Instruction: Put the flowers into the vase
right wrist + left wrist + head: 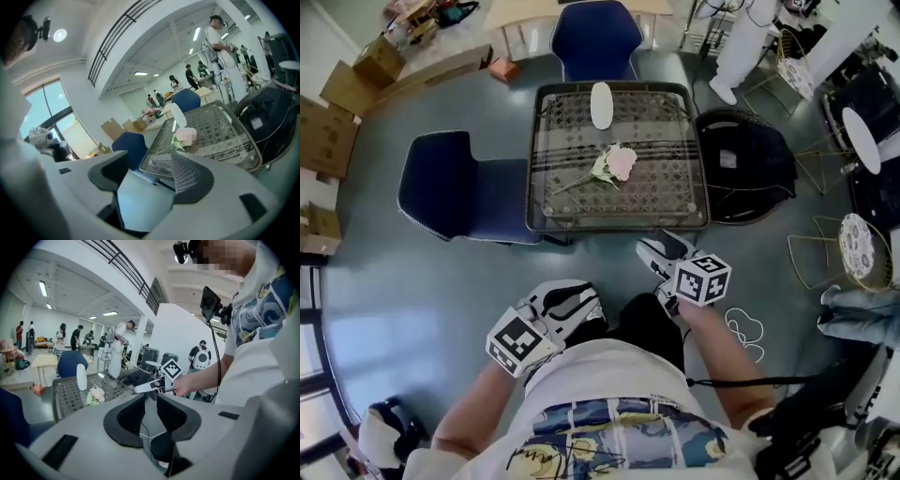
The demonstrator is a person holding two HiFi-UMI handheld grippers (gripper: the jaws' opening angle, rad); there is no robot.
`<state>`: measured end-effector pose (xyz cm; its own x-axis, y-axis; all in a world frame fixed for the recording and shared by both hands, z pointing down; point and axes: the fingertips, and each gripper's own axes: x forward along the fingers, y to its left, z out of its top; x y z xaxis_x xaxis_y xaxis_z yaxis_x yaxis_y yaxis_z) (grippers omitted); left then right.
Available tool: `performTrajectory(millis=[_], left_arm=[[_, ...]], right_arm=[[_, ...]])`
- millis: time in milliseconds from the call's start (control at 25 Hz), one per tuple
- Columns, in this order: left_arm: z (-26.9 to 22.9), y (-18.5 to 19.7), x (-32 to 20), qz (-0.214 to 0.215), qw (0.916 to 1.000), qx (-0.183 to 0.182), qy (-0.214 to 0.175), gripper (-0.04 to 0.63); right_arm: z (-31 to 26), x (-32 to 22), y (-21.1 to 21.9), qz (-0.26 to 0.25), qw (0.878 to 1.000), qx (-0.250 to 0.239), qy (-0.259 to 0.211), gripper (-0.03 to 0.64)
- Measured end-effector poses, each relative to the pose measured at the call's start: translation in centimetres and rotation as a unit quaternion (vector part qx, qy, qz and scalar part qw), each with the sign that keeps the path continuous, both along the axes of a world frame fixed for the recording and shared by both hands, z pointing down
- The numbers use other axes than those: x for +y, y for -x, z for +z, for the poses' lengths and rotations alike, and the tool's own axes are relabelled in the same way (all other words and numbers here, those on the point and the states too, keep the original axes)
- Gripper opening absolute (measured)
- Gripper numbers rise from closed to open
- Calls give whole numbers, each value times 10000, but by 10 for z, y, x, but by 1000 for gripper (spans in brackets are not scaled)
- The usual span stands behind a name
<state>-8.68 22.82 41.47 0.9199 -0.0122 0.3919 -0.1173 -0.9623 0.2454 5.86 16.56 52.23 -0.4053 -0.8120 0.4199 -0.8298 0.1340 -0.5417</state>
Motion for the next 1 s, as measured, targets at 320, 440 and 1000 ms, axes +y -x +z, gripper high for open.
performTrajectory(millis=[320, 440, 1000], left_arm=[[4, -6, -81, -823, 9963, 39, 254, 63], [0, -14, -101, -1184, 9922, -4, 392, 64], [10, -51, -171, -2036, 9766, -500, 487, 63]], right_arm=[[62, -130, -25, 588, 9867, -1336, 715, 342], [100, -167, -36, 734, 9753, -1728, 1165, 399], [222, -267, -75, 1710, 9176, -2634, 2437, 506]])
